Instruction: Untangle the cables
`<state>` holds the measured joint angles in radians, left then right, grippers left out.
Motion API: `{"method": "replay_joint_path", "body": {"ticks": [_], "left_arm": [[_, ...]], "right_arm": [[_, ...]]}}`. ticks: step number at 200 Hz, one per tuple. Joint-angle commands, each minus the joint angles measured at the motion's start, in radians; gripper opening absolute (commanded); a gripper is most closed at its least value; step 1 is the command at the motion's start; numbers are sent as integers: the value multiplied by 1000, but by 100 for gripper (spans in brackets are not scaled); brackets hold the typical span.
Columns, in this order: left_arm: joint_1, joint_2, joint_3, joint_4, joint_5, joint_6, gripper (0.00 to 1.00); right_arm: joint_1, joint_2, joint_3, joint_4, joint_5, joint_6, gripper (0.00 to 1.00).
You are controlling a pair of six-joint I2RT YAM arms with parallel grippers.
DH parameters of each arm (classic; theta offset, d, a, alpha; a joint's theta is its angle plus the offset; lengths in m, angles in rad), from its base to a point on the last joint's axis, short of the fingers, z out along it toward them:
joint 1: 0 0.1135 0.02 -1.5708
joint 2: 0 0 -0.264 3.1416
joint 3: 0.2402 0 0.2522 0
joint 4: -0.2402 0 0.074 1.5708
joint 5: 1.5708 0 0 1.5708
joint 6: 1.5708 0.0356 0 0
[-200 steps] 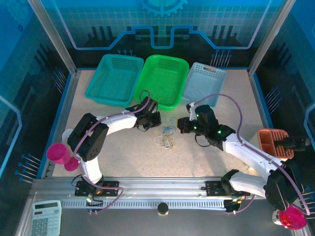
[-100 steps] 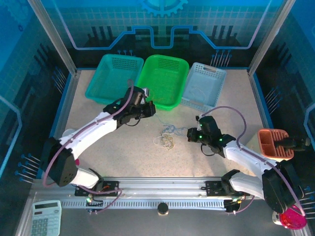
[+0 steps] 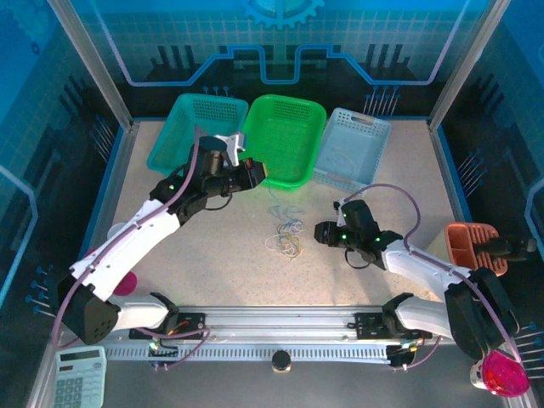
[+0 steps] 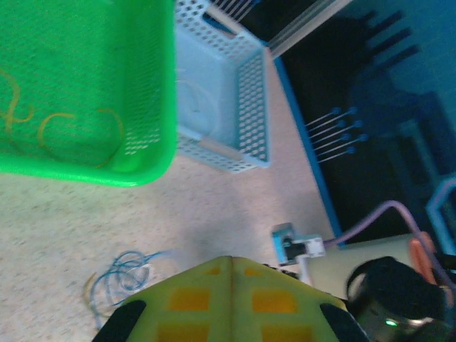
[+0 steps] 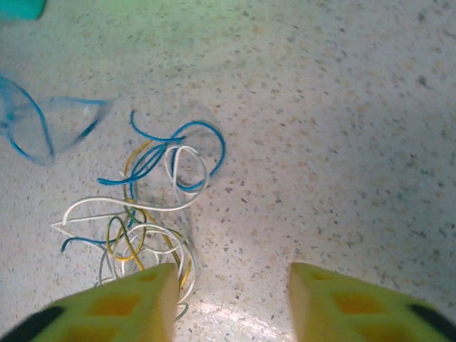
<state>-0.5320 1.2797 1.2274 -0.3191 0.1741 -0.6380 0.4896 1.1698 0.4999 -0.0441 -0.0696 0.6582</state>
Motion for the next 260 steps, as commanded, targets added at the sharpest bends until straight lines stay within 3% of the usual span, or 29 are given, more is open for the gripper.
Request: {"method": "replay_joint_path", "body": {"ticks": [1,96,187,222,260], "left_arm": [[1,-26,58,39,93,-41,0],[-16,-32,161,36,140,-58,0],[-40,24,245,43,170,-67,0],[-45,32,286,32,172,-64,0],[-47,33,337,52,176,-89,0]], "right_arm": [[0,-38,52,-29,-33,-22,54],[42,-240,233,-75,-109,-94,68],[145,4,573,69,-143,-179,70],[161,96,615,144,-139,-165,61],[166,167,561,254,-144,-135,27]]}}
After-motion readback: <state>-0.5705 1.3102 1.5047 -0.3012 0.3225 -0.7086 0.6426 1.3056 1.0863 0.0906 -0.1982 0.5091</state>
